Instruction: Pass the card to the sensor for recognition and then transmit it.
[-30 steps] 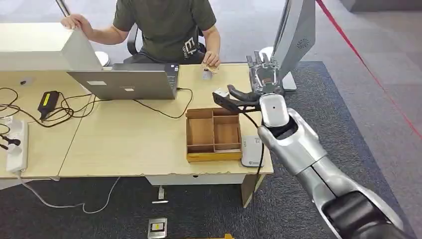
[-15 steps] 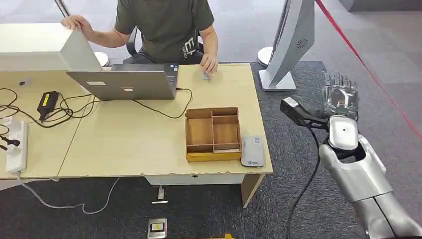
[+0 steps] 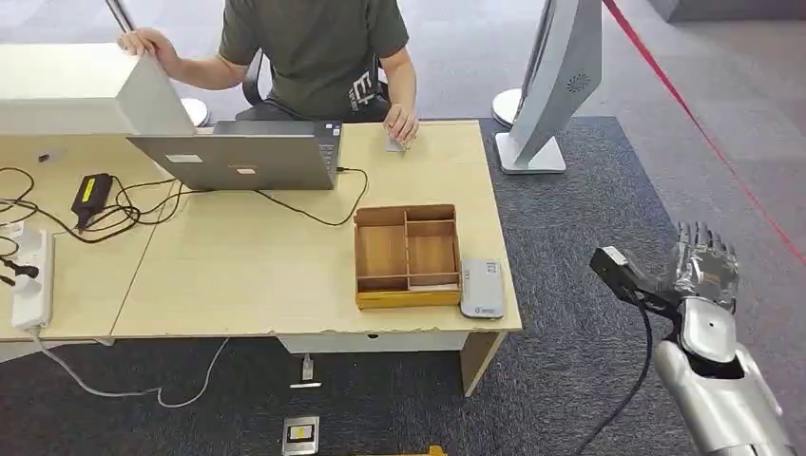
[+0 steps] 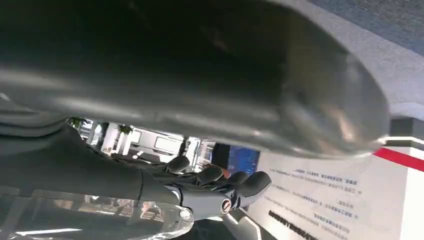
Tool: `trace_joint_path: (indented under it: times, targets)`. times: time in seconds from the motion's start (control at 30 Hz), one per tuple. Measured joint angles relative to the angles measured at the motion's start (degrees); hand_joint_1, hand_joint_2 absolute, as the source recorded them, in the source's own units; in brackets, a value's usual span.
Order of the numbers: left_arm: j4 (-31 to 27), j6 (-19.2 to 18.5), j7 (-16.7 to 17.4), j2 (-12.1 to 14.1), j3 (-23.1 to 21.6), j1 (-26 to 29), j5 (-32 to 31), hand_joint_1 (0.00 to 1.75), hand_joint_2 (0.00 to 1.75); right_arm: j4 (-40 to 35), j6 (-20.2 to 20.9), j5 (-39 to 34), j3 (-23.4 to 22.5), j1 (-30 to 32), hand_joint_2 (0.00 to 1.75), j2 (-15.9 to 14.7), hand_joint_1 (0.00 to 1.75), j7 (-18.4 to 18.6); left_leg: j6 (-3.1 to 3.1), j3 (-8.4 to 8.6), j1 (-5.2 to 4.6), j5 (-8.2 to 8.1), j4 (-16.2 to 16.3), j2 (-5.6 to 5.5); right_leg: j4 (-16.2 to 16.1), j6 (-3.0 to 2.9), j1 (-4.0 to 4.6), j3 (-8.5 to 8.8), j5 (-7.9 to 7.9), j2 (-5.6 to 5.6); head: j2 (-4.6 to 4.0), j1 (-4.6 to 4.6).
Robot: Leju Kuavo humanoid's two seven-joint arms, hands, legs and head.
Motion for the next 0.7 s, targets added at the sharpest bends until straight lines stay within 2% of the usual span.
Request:
trace_joint_path:
  times: [0.47, 0.53, 0.6, 0.7]
  targets:
    - [0.0, 0.4, -0.2, -0.3, 0.0, -0.2, 0.0, 0.0, 0.0, 3.5, -0.1, -1.3, -3.8, 1.6, 0.0, 1.0, 0.0, -0.4, 0.0, 0.04, 0.01, 0.0, 0.0, 0.01, 0.0, 0.0, 0.01, 0.02, -0.02, 0.0, 0.02, 0.04]
    - [0.0, 0.9, -0.5, -0.4, 0.0, -0.2, 0.1, 0.0, 0.0, 5.8, -2.5, -2.6, -4.5, 2.4, 0.0, 1.6, 0.0, -2.5, 0.0, 0.01, 0.01, 0.0, 0.0, 0.0, 0.0, 0.01, 0.01, 0.02, -0.02, -0.01, 0.0, 0.02]
    - [0.0, 1.4, -0.5, -0.6, 0.1, -0.2, 0.2, 0.0, 0.0, 9.7, -6.9, -5.2, -5.2, 2.8, 0.0, 2.6, 0.0, -5.9, -0.01, 0.02, 0.0, -0.02, 0.0, 0.01, 0.0, 0.0, 0.0, -0.01, -0.03, 0.0, 0.02, 0.0]
    - [0.0, 2.0, -0.5, -0.8, 0.1, -0.3, 0.2, 0.0, 0.0, 16.6, -12.5, -12.1, -6.3, 3.0, 0.0, 3.8, 0.0, -11.3, -0.01, 0.04, 0.01, -0.06, 0.0, 0.02, 0.0, -0.03, 0.01, -0.04, -0.08, 0.01, 0.0, 0.0]
